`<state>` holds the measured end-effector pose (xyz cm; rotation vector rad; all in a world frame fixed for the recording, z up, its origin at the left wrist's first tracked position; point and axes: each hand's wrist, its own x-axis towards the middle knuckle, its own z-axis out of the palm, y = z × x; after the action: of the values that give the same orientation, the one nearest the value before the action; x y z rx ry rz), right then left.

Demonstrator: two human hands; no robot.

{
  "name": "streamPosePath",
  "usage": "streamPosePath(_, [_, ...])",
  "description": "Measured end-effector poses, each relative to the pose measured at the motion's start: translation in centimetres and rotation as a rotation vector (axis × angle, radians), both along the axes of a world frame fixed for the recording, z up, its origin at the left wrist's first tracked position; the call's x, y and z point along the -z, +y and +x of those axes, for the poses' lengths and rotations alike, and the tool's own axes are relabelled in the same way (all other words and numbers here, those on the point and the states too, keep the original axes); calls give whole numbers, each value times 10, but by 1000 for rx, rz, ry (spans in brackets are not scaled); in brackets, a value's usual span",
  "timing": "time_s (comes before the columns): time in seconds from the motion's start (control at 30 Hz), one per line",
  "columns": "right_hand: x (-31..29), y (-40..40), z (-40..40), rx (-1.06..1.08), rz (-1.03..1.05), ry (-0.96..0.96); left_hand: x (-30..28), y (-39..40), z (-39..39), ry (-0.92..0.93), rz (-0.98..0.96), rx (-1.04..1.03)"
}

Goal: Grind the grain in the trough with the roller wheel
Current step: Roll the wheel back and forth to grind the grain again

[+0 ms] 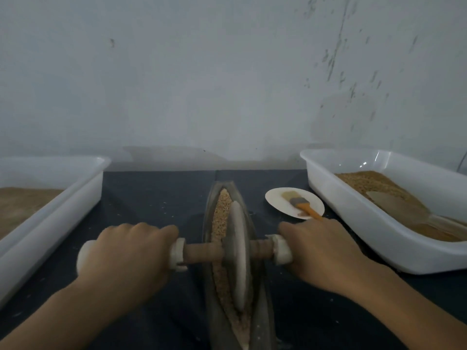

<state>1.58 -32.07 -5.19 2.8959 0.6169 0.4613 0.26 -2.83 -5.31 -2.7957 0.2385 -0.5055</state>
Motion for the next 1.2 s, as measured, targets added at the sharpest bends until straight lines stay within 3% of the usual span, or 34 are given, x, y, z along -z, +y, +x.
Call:
streamPosePath(0.17, [14,8,73,55,-5,-184,4,-5,66,-4,-116,-30])
streamPosePath(0.3, [15,11,109,151,105,-71,-12,-15,94,-73,-63,-10])
streamPosePath(0.47, [16,1,58,44,65,-70,0,-7,49,-12,-19,19])
streamPosePath(0.63, [-6,-2,-11,-78,-8,-146,10,14,-4,131,-206,27])
streamPosePath(0.8, [-2,4,11,19,-24,-97,3,0,12,103,-119,-15])
streamPosePath(1.0, [-8,24,80,85,-80,-229,8,-7,75,-16,-266,-83])
streamPosePath(1.2, [-4,17,42,25,-71,-152,9,-5,41,28,-202,-38])
